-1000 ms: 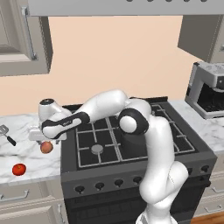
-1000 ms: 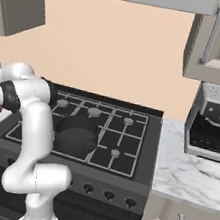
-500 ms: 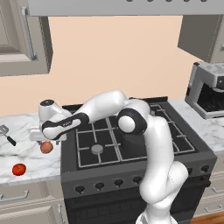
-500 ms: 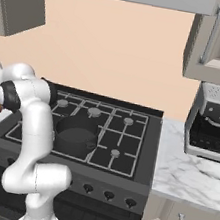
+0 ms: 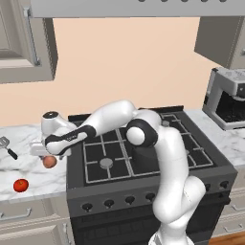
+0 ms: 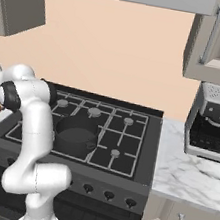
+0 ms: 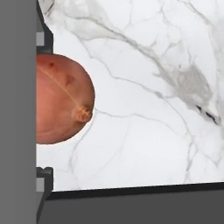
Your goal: Put the tomato and onion in the pot. Retrieve the spatula and lightly stir the vegetables in the pot.
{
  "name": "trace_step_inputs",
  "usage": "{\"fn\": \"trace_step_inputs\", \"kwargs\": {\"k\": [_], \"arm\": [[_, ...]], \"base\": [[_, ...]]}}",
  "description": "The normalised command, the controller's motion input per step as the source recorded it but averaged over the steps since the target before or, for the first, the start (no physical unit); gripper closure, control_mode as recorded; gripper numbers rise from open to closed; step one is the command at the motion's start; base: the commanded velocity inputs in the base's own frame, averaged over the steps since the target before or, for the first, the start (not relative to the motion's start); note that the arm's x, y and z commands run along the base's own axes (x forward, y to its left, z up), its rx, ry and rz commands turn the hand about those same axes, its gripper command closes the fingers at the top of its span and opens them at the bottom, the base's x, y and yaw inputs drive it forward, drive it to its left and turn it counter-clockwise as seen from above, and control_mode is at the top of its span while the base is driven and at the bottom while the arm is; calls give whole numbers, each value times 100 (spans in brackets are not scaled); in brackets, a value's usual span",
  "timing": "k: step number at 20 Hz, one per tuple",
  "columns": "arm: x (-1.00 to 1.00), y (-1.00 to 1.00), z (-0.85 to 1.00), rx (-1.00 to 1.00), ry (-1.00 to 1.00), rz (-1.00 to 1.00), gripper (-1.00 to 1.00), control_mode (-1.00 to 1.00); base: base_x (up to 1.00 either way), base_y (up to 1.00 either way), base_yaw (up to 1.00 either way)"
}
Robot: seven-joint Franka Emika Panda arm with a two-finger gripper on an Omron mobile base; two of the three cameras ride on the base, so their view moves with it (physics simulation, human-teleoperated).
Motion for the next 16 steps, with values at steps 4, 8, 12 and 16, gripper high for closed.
{"fn": "trace_step_inputs", "kwargs": {"k": [4, 8, 12, 16], "arm": [[-23, 0, -5, 0, 0, 0, -100, -100], [-35, -4, -1, 0, 6, 0, -100, -100], [-13, -10, -11, 0, 1, 0, -100, -100], [3, -1, 0, 0, 0, 0, -100, -100]], "base": [[0, 0, 0], [0, 0, 0], [0, 0, 0], [0, 0, 0]]}}
